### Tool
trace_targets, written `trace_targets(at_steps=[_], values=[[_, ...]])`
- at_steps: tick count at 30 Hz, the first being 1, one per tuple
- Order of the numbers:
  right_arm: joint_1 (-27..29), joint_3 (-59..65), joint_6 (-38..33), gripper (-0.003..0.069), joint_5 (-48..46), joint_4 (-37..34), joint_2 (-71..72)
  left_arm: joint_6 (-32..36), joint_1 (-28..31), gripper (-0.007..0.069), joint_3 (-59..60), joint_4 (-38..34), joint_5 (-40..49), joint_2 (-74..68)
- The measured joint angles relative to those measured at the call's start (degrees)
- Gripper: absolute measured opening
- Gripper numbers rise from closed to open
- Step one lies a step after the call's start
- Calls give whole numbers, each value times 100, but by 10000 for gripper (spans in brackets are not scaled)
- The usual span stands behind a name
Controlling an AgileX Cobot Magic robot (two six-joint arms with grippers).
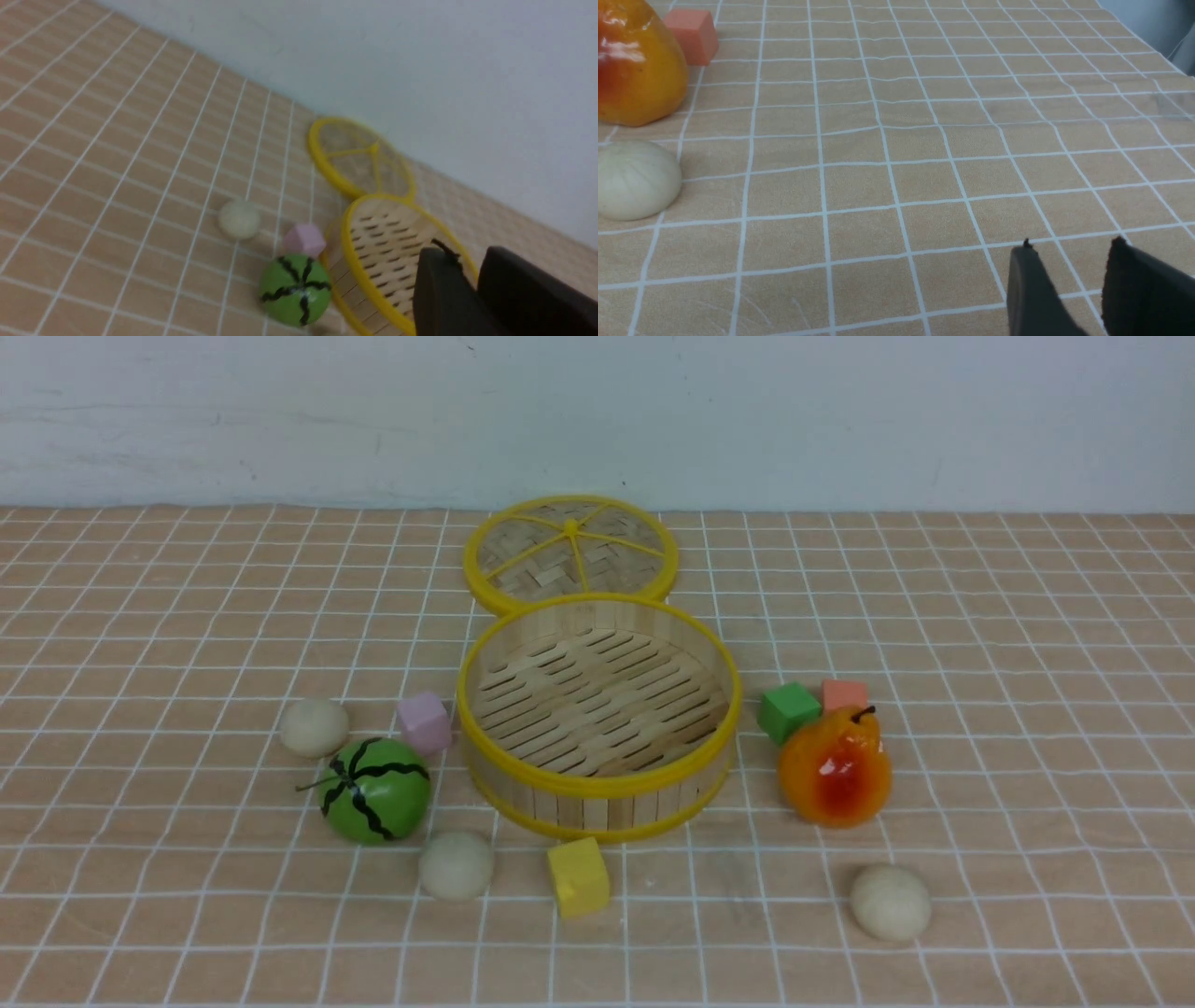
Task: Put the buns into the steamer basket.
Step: Use the left arm to grab a steamed stuffed bun
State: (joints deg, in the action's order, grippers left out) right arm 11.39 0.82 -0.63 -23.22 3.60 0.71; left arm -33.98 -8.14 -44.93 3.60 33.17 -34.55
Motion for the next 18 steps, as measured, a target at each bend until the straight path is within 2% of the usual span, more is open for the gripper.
trace_targets(at_steps=[7, 18], values=[[0, 0, 0, 241, 0, 0, 0, 33, 0, 129, -41, -52, -82, -1468], [0, 0, 0, 241, 0, 0, 0, 1149, 0, 150, -1072, -650, 402, -3332]])
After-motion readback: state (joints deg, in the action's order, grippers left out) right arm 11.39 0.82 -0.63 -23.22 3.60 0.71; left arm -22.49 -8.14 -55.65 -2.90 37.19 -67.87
